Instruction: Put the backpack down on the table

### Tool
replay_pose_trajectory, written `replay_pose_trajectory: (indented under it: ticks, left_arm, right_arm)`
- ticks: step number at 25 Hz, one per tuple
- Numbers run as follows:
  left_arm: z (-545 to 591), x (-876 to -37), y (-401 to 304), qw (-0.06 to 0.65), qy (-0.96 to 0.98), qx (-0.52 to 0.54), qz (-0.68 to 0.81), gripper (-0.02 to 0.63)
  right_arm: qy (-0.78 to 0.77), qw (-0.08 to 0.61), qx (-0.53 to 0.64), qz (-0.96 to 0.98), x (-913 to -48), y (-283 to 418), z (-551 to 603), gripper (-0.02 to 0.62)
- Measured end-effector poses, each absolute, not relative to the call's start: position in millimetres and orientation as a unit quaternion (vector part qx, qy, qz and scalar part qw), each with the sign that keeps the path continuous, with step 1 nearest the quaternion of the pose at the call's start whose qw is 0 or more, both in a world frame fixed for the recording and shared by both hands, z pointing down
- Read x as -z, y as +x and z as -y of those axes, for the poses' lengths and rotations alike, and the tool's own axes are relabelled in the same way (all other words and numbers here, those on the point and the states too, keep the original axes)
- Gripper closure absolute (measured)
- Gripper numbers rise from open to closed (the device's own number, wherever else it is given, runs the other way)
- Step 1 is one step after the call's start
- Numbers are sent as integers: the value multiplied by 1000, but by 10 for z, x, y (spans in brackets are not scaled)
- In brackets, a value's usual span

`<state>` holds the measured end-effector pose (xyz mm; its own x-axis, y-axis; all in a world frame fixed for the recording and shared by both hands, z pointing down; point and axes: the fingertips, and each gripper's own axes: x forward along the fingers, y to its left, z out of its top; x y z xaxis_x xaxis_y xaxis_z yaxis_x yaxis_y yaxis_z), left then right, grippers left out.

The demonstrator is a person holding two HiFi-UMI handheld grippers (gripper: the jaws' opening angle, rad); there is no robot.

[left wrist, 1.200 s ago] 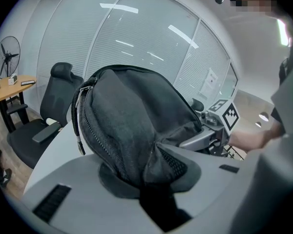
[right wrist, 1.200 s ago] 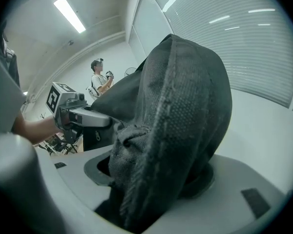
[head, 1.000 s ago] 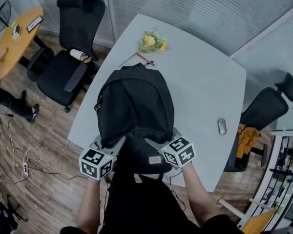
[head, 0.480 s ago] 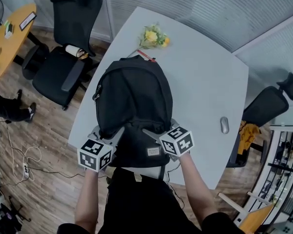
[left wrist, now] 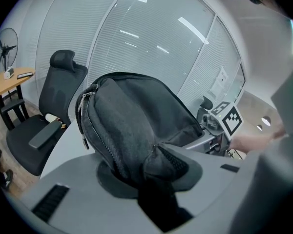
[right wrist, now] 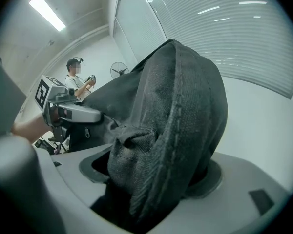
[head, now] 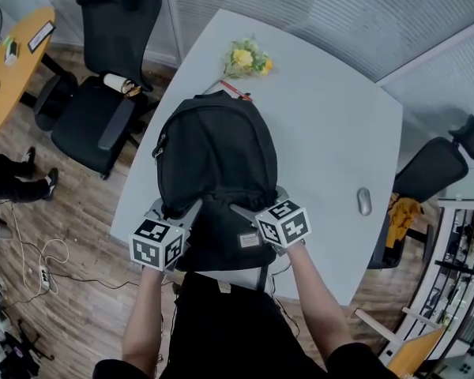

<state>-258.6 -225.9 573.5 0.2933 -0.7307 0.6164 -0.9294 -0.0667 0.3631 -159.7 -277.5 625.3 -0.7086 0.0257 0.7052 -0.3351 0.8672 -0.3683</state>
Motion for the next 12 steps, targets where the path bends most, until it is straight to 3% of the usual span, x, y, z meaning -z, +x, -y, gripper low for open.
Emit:
replay_pose_trajectory:
  ticks: [12]
  left_arm:
    - [2376,-5975,-2723,349,706,-170,592,465]
  right_arm:
    - [115,381,-241,885,-6420,-1608,2910,175]
